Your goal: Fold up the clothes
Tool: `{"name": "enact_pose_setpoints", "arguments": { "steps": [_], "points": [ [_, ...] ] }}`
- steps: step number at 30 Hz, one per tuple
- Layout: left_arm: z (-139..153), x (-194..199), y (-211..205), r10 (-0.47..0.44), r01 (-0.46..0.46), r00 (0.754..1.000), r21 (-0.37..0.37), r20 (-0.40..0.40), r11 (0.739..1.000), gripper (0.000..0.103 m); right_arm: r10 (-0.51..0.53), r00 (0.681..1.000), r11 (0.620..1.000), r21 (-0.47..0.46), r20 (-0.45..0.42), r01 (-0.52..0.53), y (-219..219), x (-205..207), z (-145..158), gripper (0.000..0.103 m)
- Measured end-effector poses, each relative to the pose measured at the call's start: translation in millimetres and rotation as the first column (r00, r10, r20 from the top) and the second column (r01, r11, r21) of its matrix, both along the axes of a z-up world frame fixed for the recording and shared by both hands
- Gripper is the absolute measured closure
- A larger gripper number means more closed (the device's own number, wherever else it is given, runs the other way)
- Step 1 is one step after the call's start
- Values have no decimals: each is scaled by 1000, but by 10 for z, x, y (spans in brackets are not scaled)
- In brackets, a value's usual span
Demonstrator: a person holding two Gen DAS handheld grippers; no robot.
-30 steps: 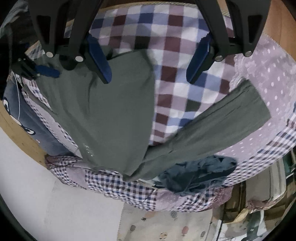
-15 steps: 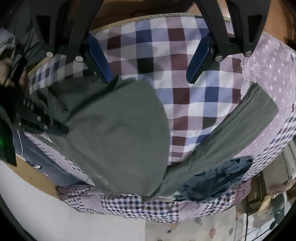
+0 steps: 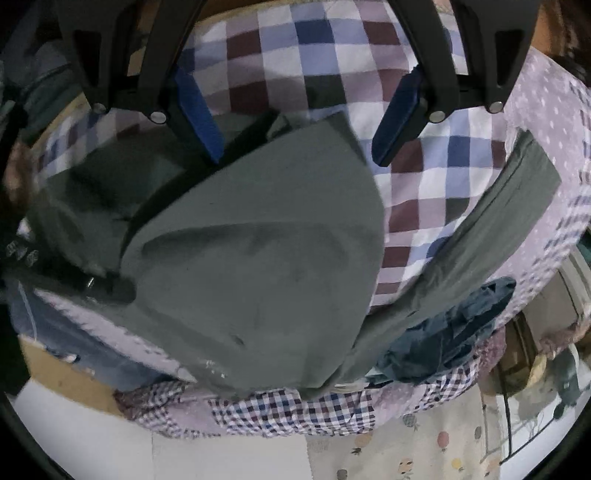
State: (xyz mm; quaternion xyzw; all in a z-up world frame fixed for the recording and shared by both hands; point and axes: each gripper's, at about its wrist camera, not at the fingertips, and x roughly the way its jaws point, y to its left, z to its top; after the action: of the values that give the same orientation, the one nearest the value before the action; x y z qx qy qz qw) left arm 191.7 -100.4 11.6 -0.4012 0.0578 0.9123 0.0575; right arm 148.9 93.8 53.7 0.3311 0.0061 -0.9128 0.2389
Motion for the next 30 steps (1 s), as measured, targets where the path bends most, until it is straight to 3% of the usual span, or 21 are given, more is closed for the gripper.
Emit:
{"name": "enact_pose_setpoints", "arguments": {
  "steps": [2, 5, 7, 11, 13, 15, 20, 23, 24, 25, 26, 30],
  "points": [
    [-26, -41, 11, 23, -23, 1000, -26, -9, 999, 18, -4, 1000, 1000, -11, -11, 4, 17, 2, 32, 98],
    [-53, -102, -51, 76, -76, 997, -45, -16, 996, 28, -18, 1000, 1000, -23, -19, 17, 61, -5, 62, 98],
    [-61, -116, -137, 104, -104, 995, -31, -3, 994, 38, -29, 999, 999, -33, -14, 29, 108, -18, 63, 98],
    [-72, -106, -287, 141, -141, 990, 5, 17, 990, 49, -43, 999, 998, -45, -7, 43, 198, -17, 56, 98],
    [-51, -101, -335, 143, -144, 990, 39, 15, 989, 65, -39, 999, 998, -54, -3, 39, 227, -10, 55, 96],
    [-25, -87, -381, 151, -151, 988, 68, 9, 986, 70, -23, 1000, 997, -67, -1, 22, 246, 26, 52, 96],
    [70, -48, -495, 161, -157, 987, 181, -5, 971, 70, 55, 998, 996, -67, 10, -54, 210, 227, -26, 94],
    [170, -21, -565, 172, -156, 984, 262, -38, 952, 70, 87, 996, 995, -41, -7, -87, 151, 393, -73, 83],
    [195, -15, -590, 176, -156, 983, 292, -43, 943, 70, 104, 994, 994, -30, -17, -104, 124, 456, -88, 73],
    [194, -25, -595, 183, -164, 982, 298, -37, 940, 70, 116, 993, 993, -22, -23, -117, 104, 497, -99, 62],
    [187, -39, -598, 189, -173, 982, 301, -26, 938, 69, 125, 992, 992, -15, -28, -126, 88, 524, -106, 60],
    [41, -120, -466, 170, -179, 984, 222, 59, 959, 68, 121, 992, 992, 42, -28, -120, 41, 551, -164, 60]
  ]
}}
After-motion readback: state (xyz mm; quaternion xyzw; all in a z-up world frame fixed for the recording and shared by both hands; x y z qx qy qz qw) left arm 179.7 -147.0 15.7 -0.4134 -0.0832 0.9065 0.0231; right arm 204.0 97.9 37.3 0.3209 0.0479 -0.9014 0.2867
